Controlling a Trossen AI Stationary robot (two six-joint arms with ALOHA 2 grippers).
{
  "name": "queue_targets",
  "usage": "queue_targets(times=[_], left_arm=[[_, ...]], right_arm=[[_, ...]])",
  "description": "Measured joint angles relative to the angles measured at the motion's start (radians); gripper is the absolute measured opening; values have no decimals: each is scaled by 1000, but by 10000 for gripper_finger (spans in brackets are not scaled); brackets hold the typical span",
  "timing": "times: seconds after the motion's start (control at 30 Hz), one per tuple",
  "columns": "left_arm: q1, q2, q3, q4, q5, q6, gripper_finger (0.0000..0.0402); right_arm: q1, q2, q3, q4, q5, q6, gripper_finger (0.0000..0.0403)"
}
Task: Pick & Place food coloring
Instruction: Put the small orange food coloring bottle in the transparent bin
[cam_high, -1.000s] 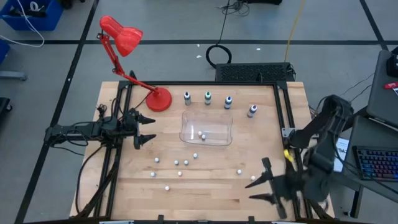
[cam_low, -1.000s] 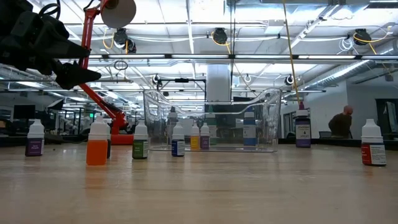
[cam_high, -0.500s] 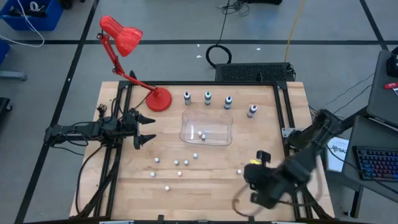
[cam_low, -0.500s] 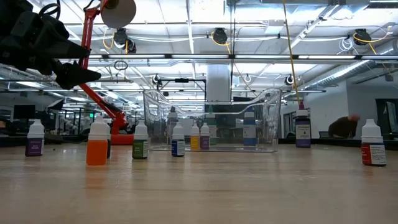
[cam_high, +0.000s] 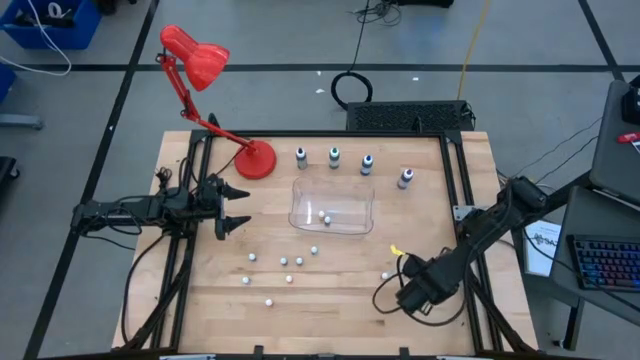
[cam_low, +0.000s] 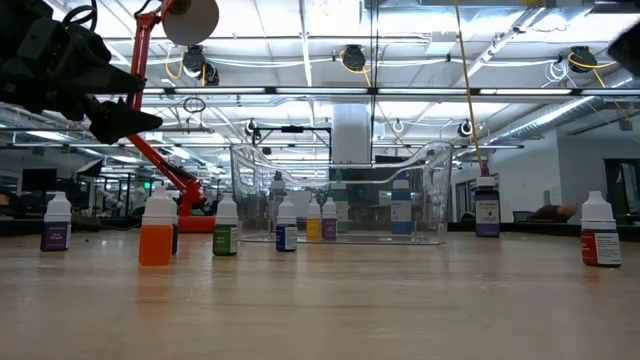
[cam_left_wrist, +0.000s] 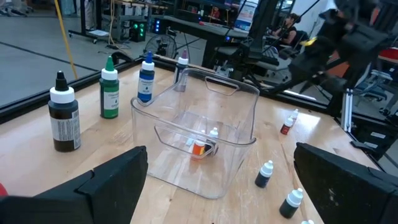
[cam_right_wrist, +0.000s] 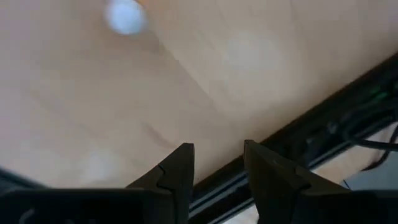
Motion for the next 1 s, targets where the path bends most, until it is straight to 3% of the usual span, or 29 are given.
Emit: queue_targets(times=[0.4,0.57,0.83,1.0], left_arm=[[0,0,0,0,0,0,399],[0,0,0,0,0,0,399],[0,0,0,0,0,0,399],[0,0,0,0,0,0,399]], right_arm=[[-16,-75,-182,72,21,-47,128],[-43,-74,-223,105,-34,-85,128],[-73,-75,-215,126,21,-75,136],[-102,-75,-119,153,28,-79,156]])
